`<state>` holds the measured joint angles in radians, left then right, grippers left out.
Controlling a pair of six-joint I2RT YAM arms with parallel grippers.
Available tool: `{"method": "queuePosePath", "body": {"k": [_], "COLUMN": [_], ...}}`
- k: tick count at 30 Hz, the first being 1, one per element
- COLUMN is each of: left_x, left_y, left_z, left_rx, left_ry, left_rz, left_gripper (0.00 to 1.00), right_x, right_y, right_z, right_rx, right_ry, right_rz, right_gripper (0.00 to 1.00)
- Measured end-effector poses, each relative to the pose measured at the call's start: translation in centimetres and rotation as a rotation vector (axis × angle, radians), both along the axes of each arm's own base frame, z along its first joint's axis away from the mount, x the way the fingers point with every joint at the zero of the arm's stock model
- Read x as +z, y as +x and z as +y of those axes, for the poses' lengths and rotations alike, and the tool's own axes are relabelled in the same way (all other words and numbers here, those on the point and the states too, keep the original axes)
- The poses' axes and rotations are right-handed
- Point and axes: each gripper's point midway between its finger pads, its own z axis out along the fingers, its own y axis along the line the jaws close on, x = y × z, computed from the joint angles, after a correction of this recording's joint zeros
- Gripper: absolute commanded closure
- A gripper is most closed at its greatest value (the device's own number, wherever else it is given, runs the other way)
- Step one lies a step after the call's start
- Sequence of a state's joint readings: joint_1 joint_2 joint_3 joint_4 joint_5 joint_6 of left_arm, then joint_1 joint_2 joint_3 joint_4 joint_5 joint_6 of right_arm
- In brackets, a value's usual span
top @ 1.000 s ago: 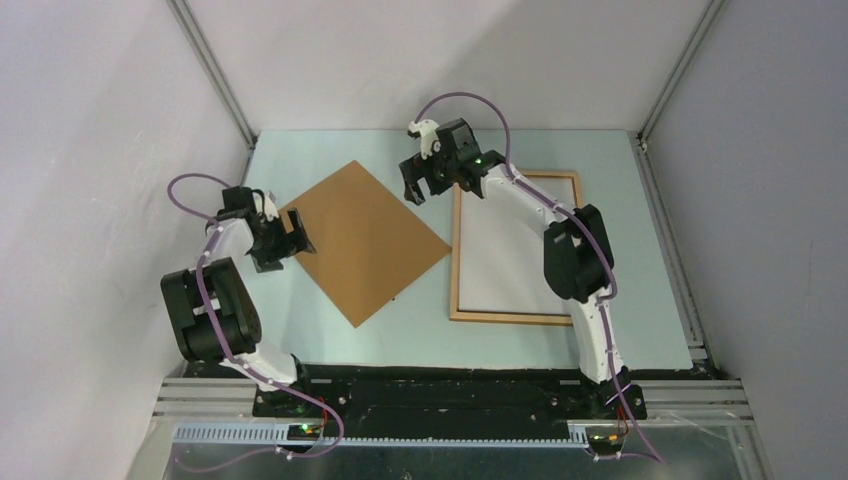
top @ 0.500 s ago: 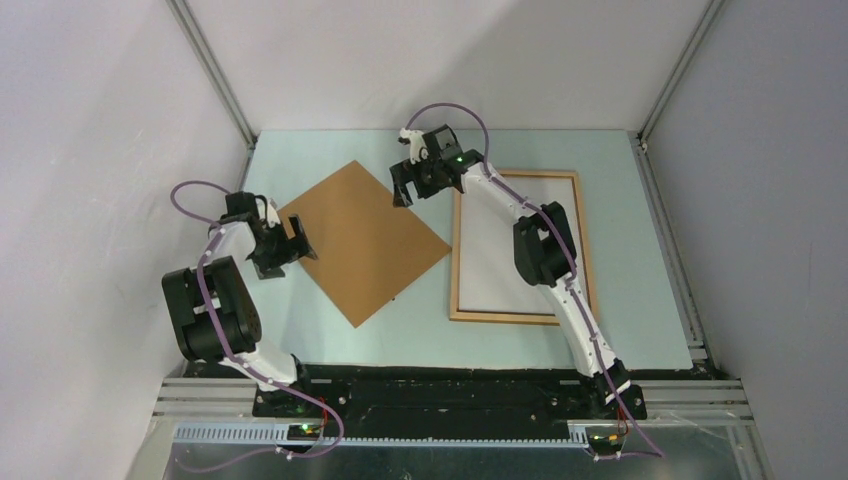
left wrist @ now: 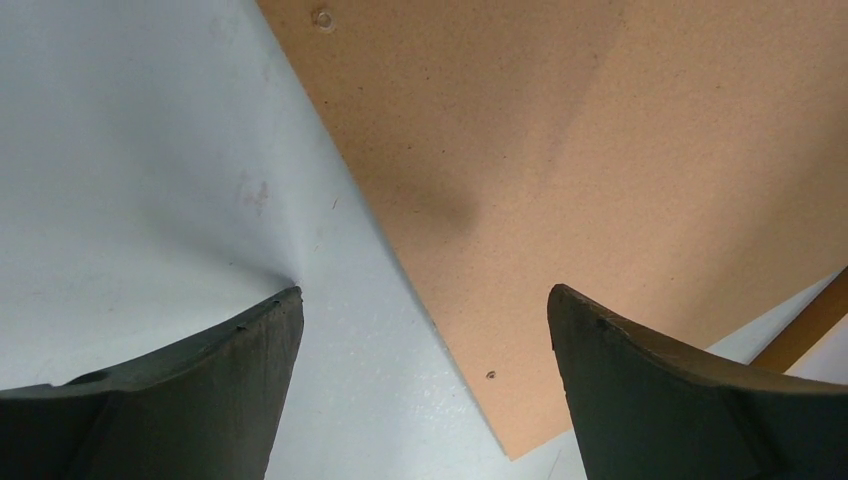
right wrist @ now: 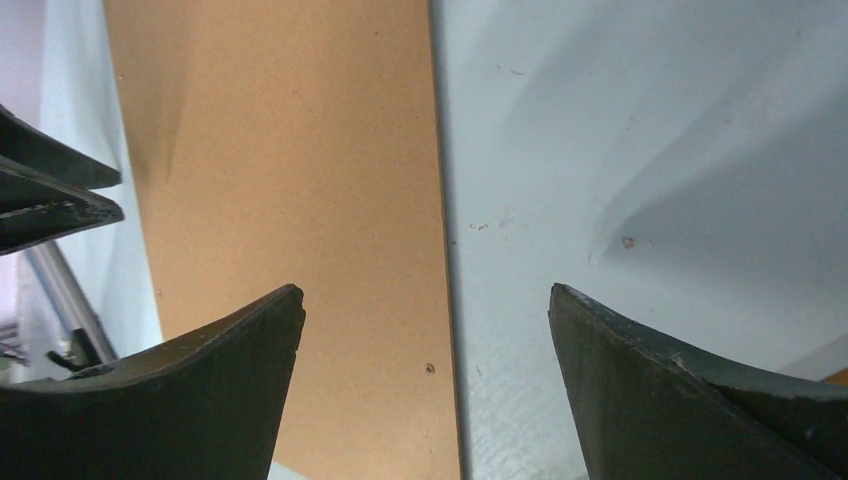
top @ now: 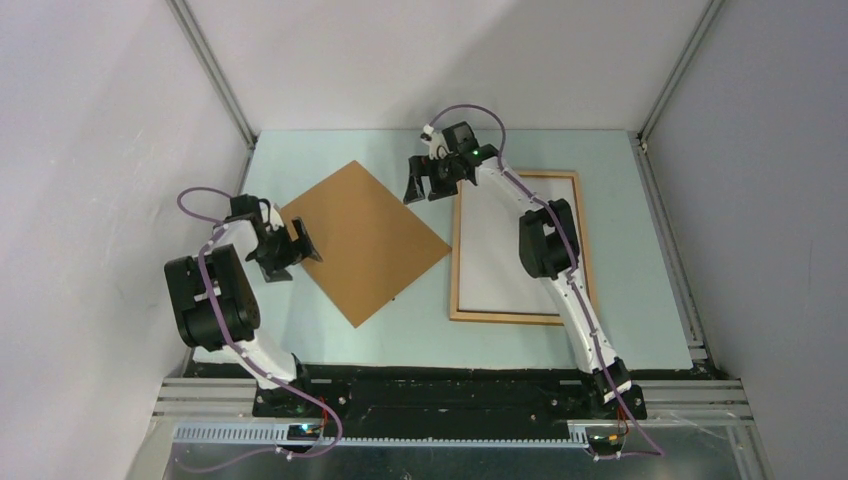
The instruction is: Put the photo into the frame
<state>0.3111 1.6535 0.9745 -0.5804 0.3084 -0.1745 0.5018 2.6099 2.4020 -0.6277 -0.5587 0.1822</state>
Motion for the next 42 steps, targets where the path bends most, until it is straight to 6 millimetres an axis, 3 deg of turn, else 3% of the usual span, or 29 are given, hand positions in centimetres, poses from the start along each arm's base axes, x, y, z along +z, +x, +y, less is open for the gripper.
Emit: {"method": "queuePosePath", "body": {"k": [7, 20, 42], "left_x": [0.0, 0.2, 0.2], "left_y": [0.4, 1.3, 1.8], "left_z": [-0.4, -1.2, -1.8], "left_rx": [0.001, -0.001, -0.002], "left_ry": [-0.028, -0.088, -0.117], "left_rz": [-0.014, -0.045, -0.052], "left_gripper": [0.03, 0.05, 0.06], "right_x": [0.4, -1.1, -1.1], "right_y": [-0.2, -2.5, -4.5], "right_z": [-0.5, 0.7, 3.1], "right_rx": [-0.021, -0.027, 0.010], "right_ry": [0.050, 0.090, 0.155], "right_rz": [0.077, 0.230, 0.301], "right_gripper": [0.04, 0.07, 0.08]}}
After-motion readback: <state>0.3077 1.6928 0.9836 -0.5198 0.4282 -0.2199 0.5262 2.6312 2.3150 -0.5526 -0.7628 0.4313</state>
